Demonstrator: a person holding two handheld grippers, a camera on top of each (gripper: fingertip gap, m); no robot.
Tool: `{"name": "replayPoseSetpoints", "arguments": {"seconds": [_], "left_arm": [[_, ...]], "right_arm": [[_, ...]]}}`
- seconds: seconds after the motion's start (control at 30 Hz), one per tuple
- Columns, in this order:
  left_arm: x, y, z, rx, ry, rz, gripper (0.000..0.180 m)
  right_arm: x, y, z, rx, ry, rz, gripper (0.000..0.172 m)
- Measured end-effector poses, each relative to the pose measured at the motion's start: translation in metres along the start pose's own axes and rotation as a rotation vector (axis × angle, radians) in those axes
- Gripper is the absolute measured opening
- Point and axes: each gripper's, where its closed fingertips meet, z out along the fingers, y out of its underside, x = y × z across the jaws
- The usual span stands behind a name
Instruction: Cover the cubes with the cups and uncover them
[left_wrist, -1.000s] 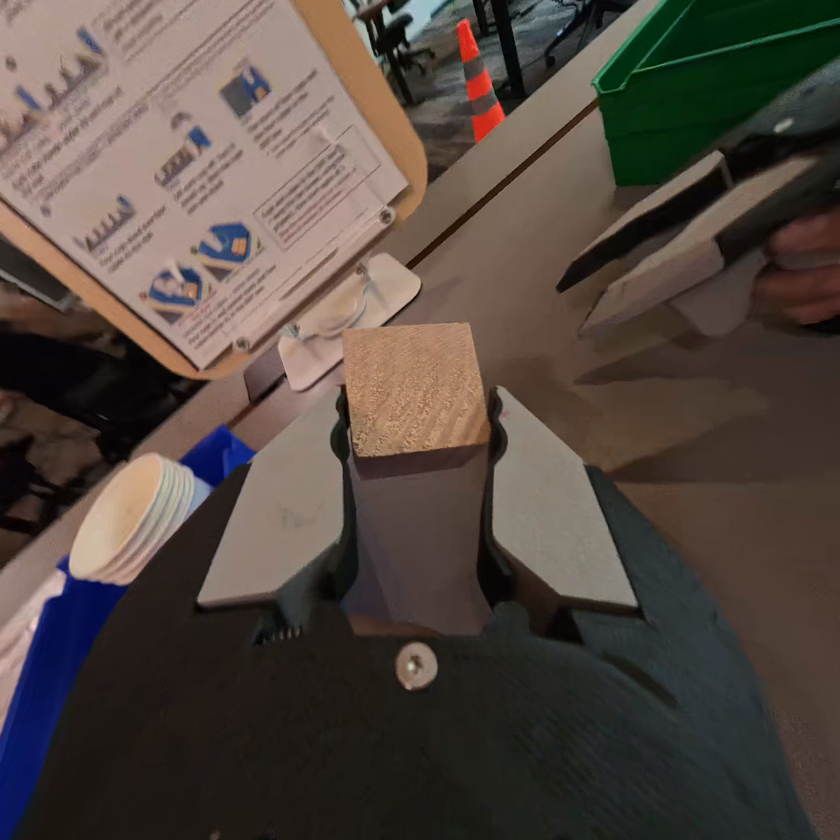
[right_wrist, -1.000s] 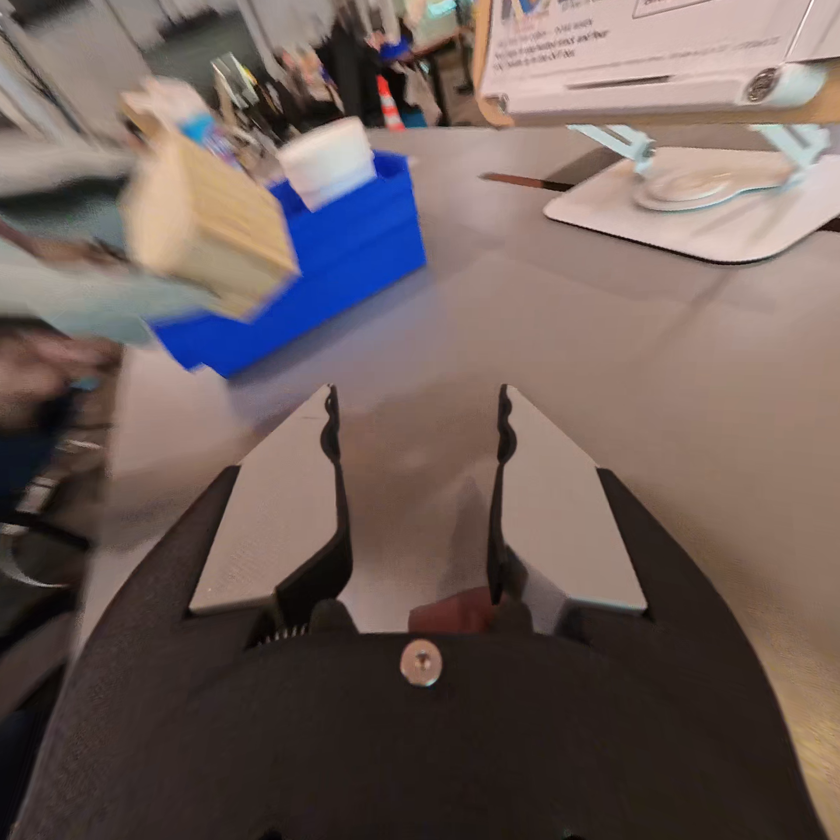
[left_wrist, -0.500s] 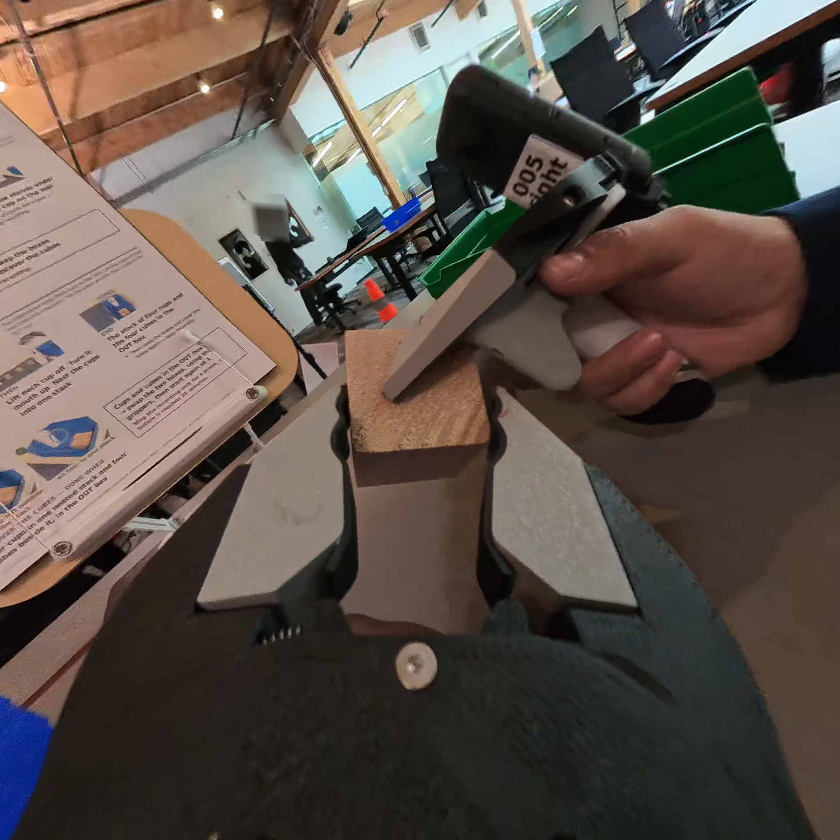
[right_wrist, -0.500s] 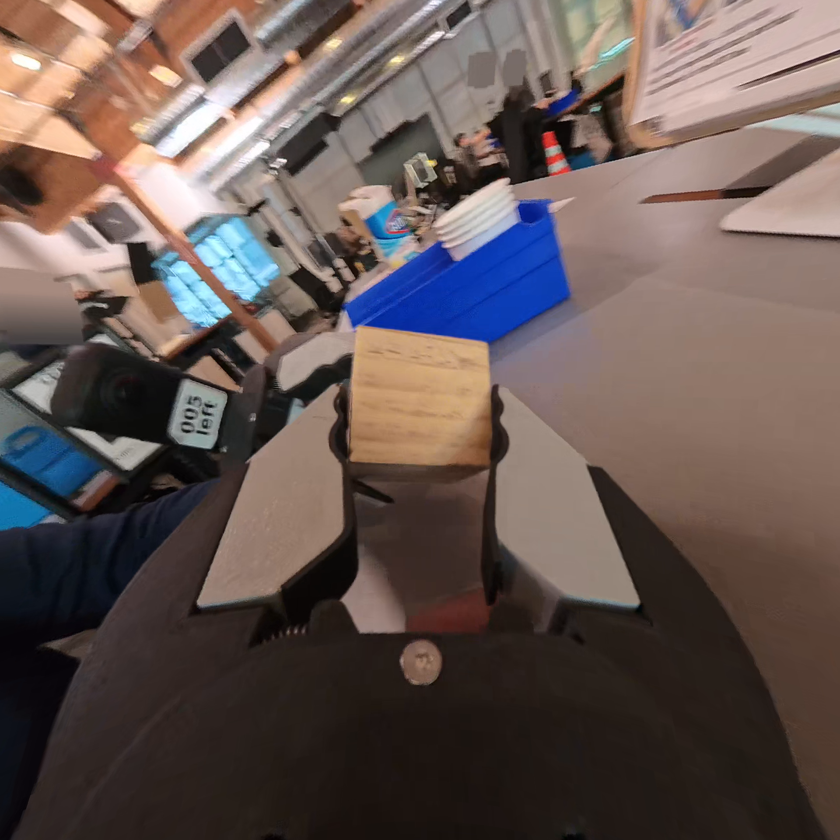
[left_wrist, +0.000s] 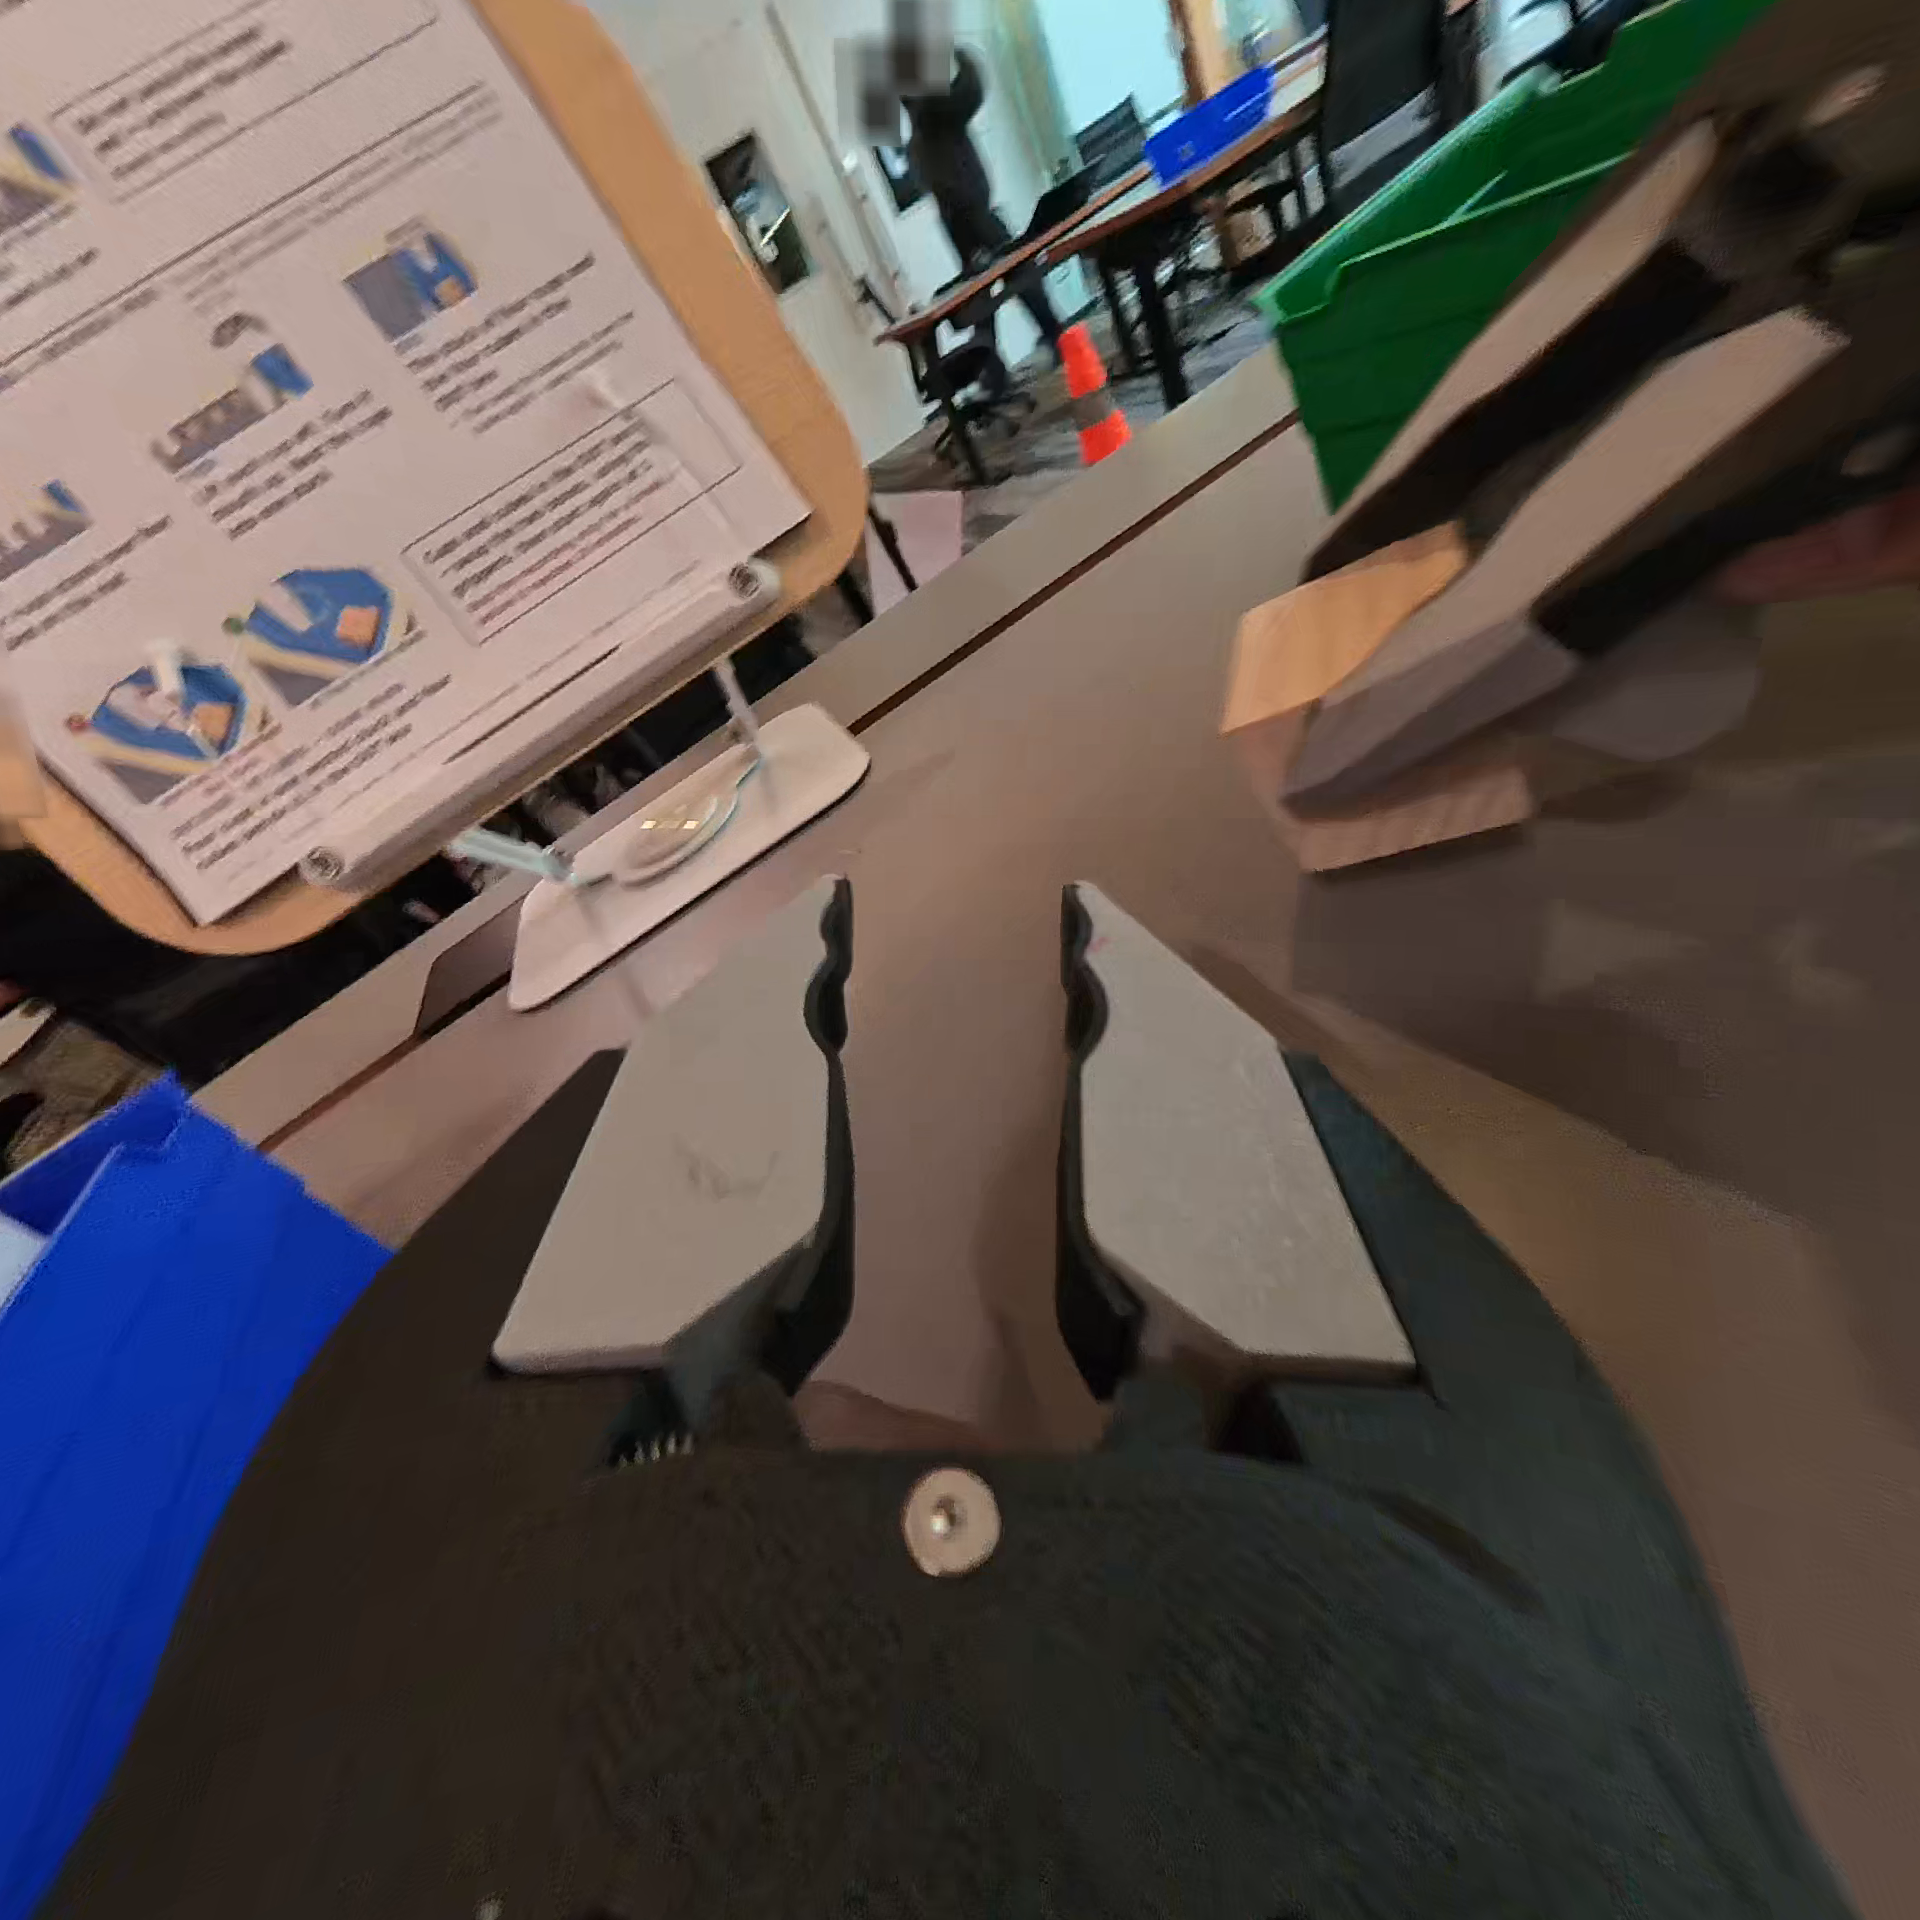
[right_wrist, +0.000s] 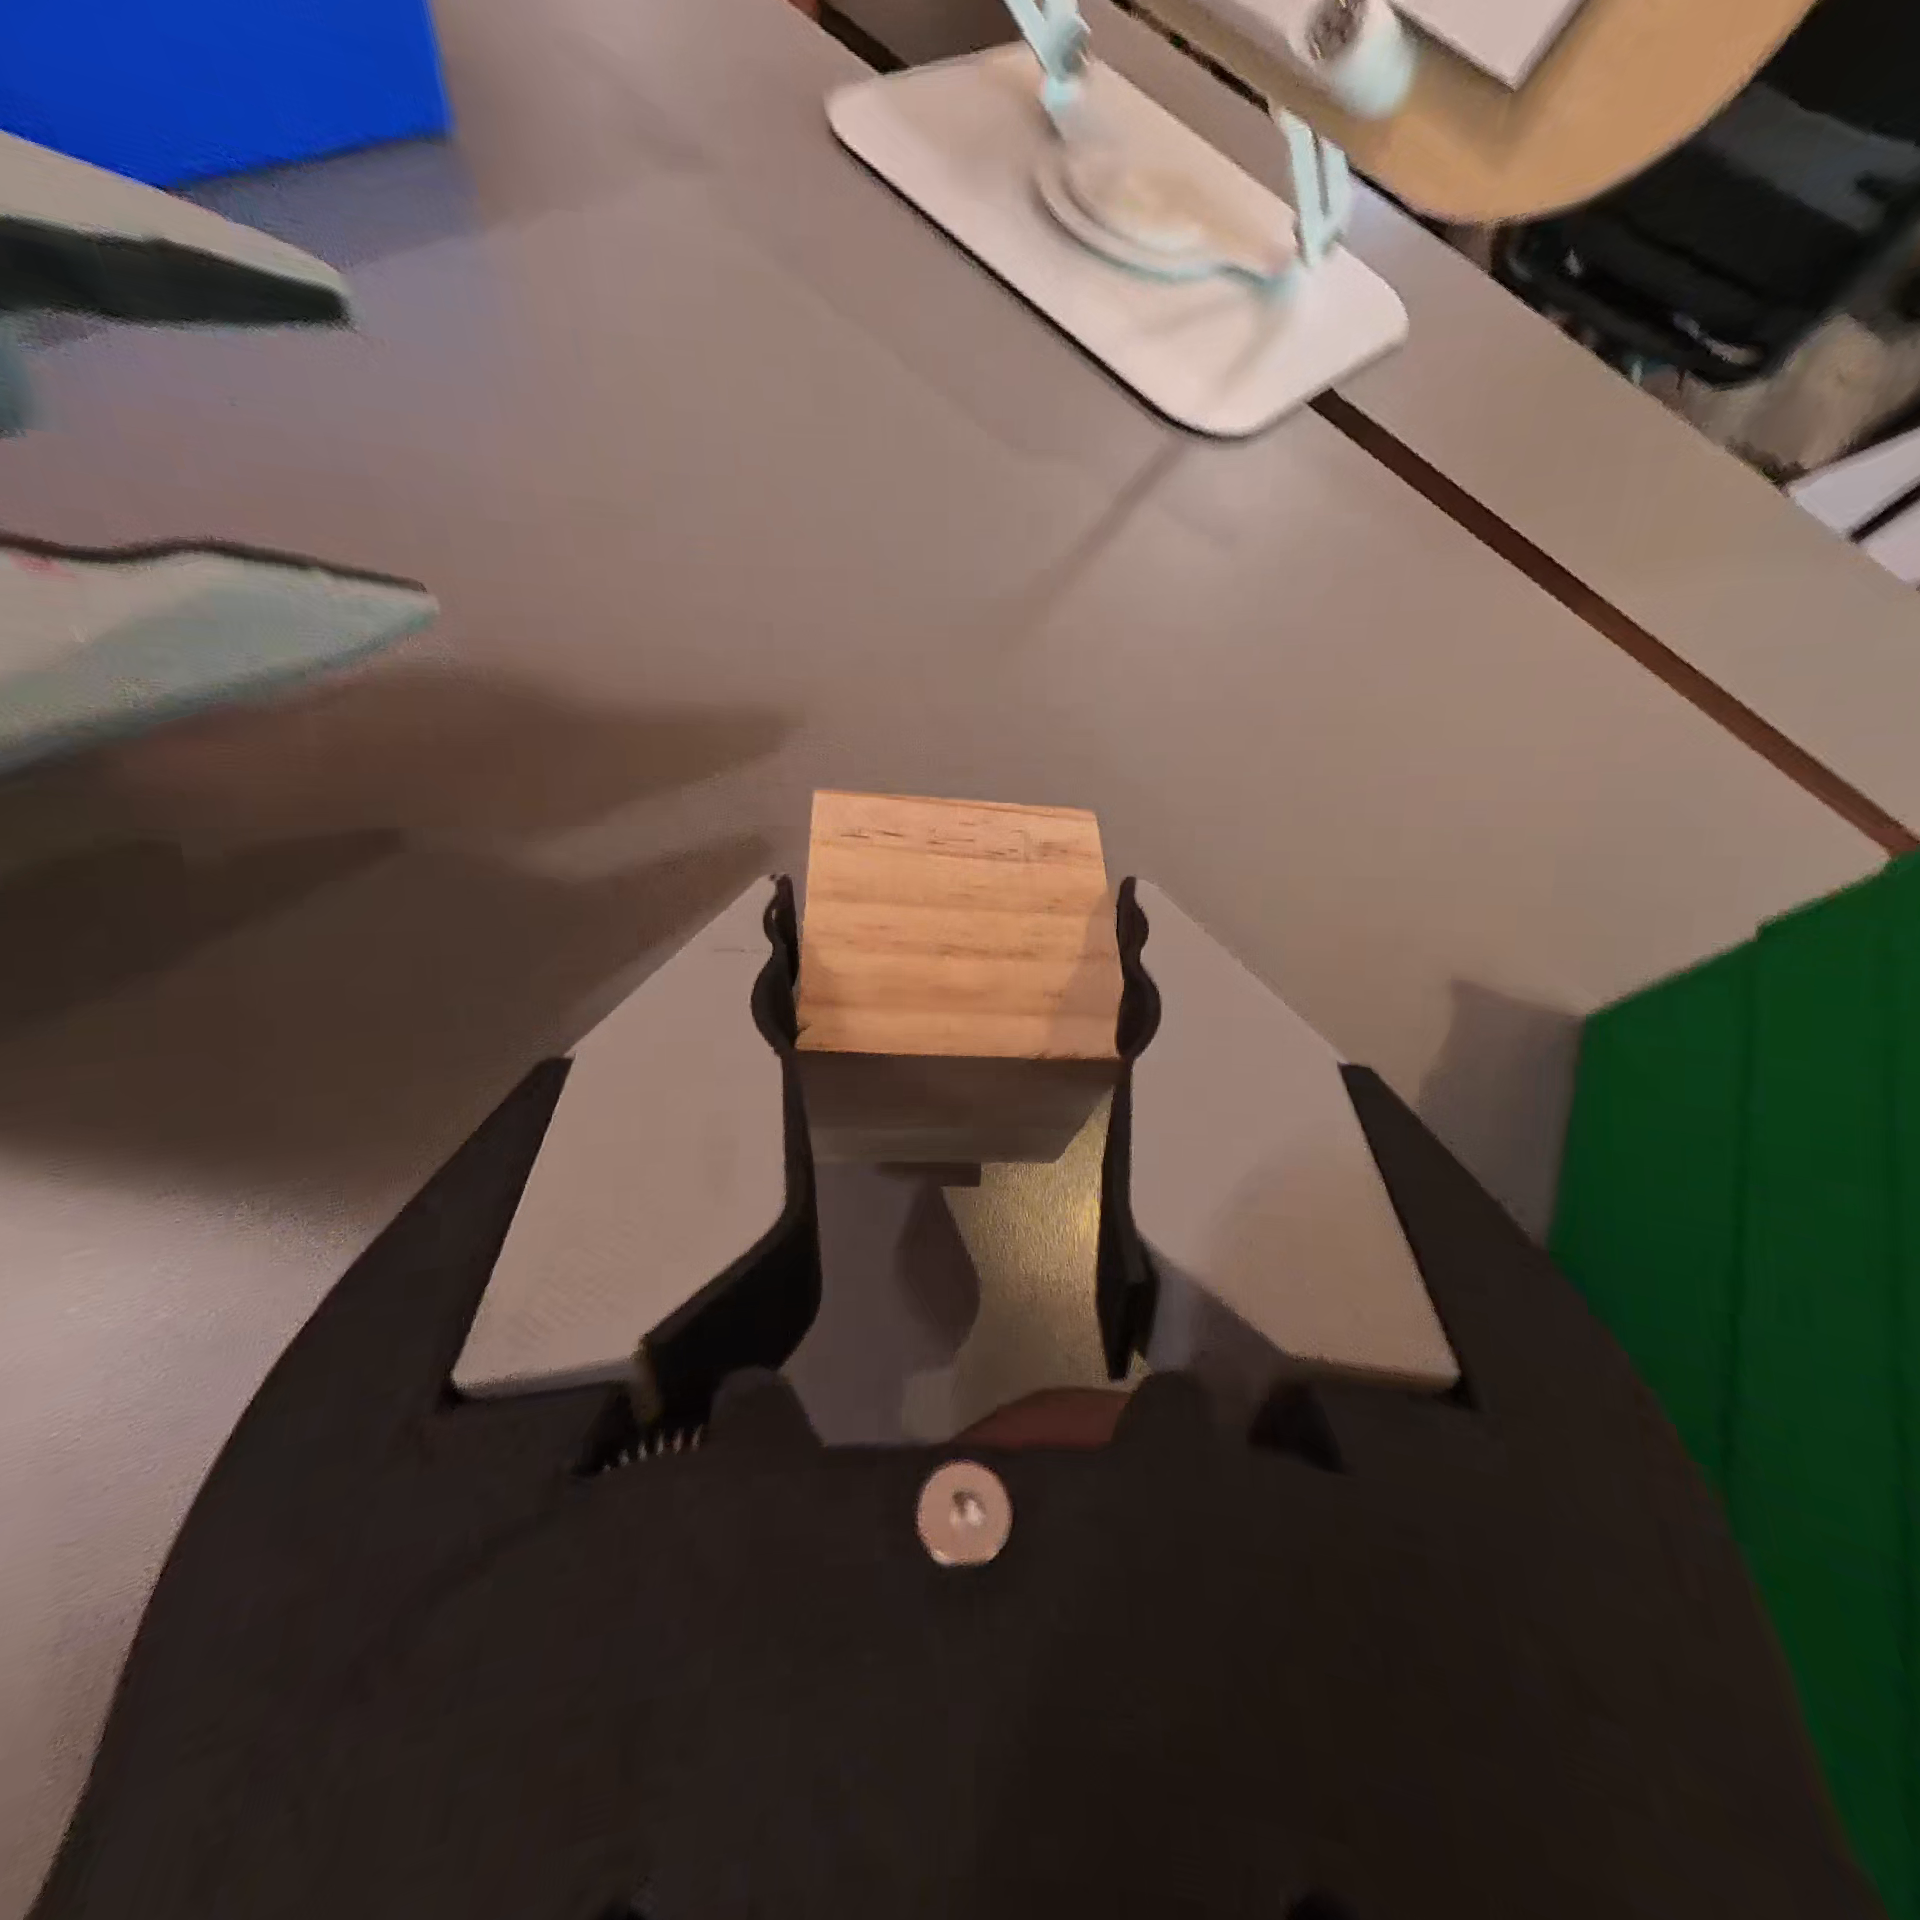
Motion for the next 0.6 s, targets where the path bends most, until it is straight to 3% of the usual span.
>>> {"name": "replayPoseSetpoints", "arguments": {"seconds": [0.13, 0.3, 0.6], "left_arm": [[-0.012, 0.016, 0.004, -0.092, -0.048, 0.002, 0.039], [-0.008, 0.02, 0.006, -0.119, -0.054, 0.067, 0.036], [-0.018, 0.023, 0.005, -0.13, -0.073, 0.001, 0.036]], "right_arm": [[0.005, 0.011, 0.002, -0.053, 0.021, 0.121, 0.059], [0.023, 0.019, 0.003, -0.088, 0.155, 0.095, 0.059], [0.01, 0.019, -0.002, -0.07, 0.089, 0.133, 0.074]]}}
